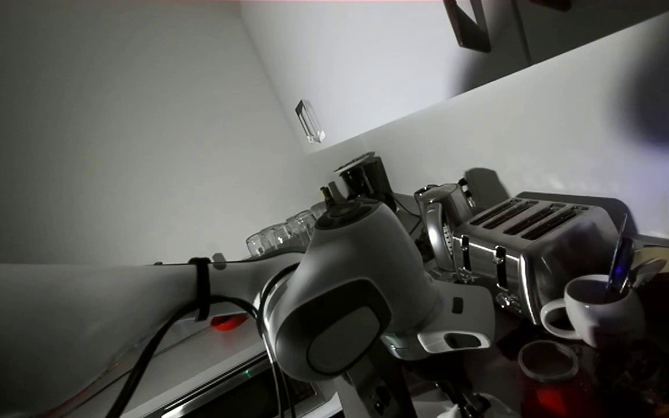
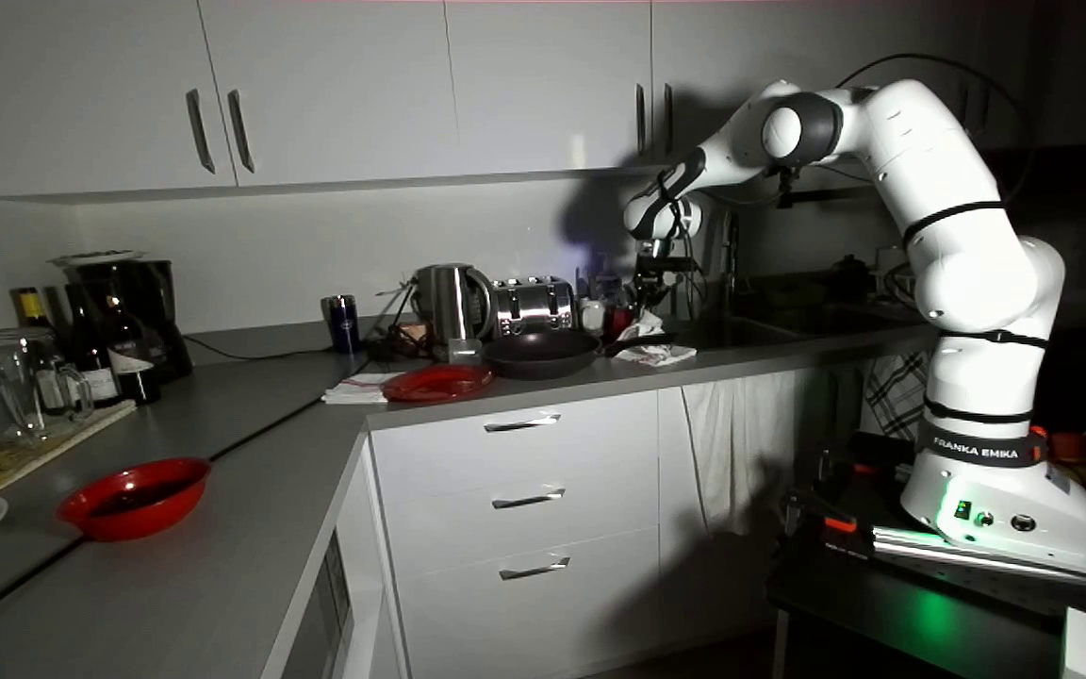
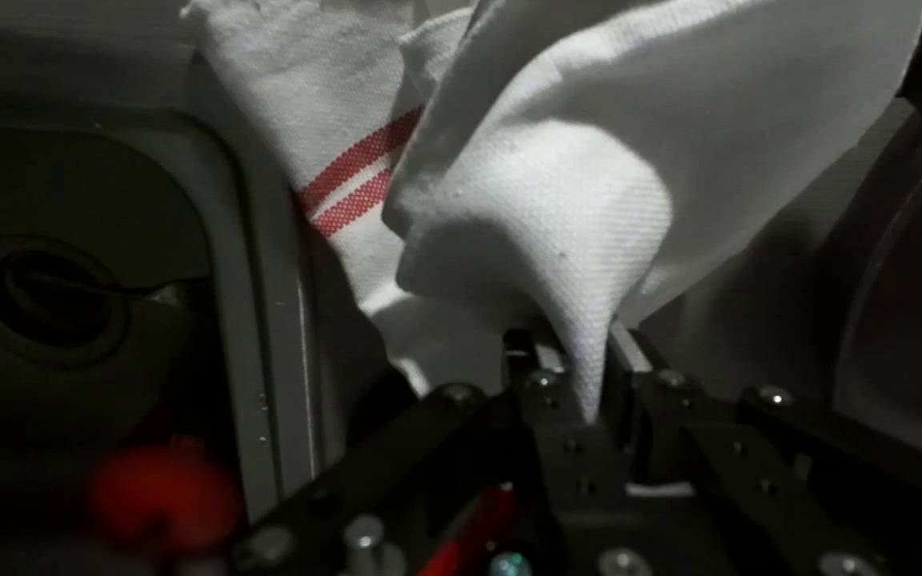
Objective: Use the white towel to wipe the right side of the countertop
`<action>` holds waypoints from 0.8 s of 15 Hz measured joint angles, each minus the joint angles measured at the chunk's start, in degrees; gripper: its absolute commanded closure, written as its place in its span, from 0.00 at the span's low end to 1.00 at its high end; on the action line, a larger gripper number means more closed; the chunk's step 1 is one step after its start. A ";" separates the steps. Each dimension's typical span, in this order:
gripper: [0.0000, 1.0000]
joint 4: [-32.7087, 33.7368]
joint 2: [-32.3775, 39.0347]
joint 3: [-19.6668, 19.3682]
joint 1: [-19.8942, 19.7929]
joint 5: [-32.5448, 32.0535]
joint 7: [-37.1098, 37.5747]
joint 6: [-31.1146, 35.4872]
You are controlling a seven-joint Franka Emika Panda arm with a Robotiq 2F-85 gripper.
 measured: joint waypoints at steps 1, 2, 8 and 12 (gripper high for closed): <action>0.42 0.65 0.38 -0.04 -0.10 0.00 0.25 -0.10; 0.36 1.21 0.62 -0.07 -0.21 0.00 0.44 -0.20; 0.00 1.85 0.58 0.07 -0.13 -0.17 0.52 -0.30; 0.00 -0.25 -2.41 0.38 0.43 -0.49 -0.12 0.20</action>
